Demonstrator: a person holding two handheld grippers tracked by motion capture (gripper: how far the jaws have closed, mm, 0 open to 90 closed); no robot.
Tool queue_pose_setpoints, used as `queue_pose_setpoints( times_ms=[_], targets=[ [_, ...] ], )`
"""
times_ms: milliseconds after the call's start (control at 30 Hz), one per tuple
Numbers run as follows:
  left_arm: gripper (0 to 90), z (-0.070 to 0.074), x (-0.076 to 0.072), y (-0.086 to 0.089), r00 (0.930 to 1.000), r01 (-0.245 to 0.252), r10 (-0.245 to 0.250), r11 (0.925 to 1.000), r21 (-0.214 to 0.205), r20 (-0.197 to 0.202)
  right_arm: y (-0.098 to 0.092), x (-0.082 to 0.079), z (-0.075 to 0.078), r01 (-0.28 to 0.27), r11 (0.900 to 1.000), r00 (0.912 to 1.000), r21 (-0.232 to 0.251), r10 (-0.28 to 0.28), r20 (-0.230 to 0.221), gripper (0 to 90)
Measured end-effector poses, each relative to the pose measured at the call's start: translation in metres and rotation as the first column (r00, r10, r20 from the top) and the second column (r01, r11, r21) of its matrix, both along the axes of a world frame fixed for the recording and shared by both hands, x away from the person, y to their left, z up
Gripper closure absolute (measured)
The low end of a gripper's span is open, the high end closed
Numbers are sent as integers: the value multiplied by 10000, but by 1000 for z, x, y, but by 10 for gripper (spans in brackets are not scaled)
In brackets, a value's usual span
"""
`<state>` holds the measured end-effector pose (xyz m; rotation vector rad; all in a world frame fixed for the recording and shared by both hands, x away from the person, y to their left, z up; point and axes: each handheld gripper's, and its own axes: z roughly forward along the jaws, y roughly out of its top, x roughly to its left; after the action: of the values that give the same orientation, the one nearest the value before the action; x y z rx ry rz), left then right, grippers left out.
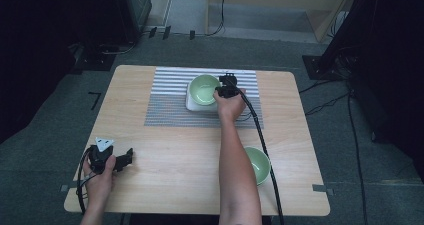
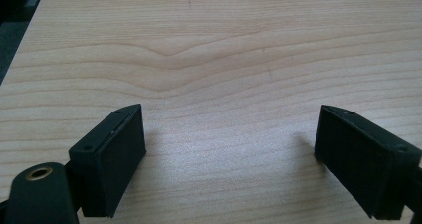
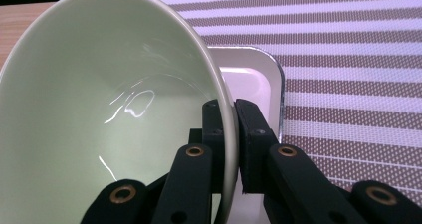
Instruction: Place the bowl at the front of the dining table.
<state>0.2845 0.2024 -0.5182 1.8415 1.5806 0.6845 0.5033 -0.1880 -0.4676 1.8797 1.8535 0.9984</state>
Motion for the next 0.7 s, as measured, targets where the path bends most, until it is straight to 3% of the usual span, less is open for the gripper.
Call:
queue_pose_setpoints(
  times_ms=[167, 433, 467, 700],
  targets=[
    [124, 0, 0, 0, 10000, 2, -2, 10000, 4, -3, -3, 6, -5, 303, 9991, 9975, 298, -283, -652, 850],
    [124, 0, 0, 0, 10000, 2, -2, 10000, 8, -1, -5, 12, -8, 408, 9982, 9933, 434, -358, -1095, 849],
    [124, 0, 0, 0, 10000, 6, -6, 10000, 10, -3, -6, 14, -8, 525, 9965, 9891, 654, -429, -1406, 842],
    [124, 0, 0, 0, 10000, 2, -2, 10000, 6, 0, -9, 17, -10, 818, 9924, 9824, 916, -648, -1750, 842]
  ],
)
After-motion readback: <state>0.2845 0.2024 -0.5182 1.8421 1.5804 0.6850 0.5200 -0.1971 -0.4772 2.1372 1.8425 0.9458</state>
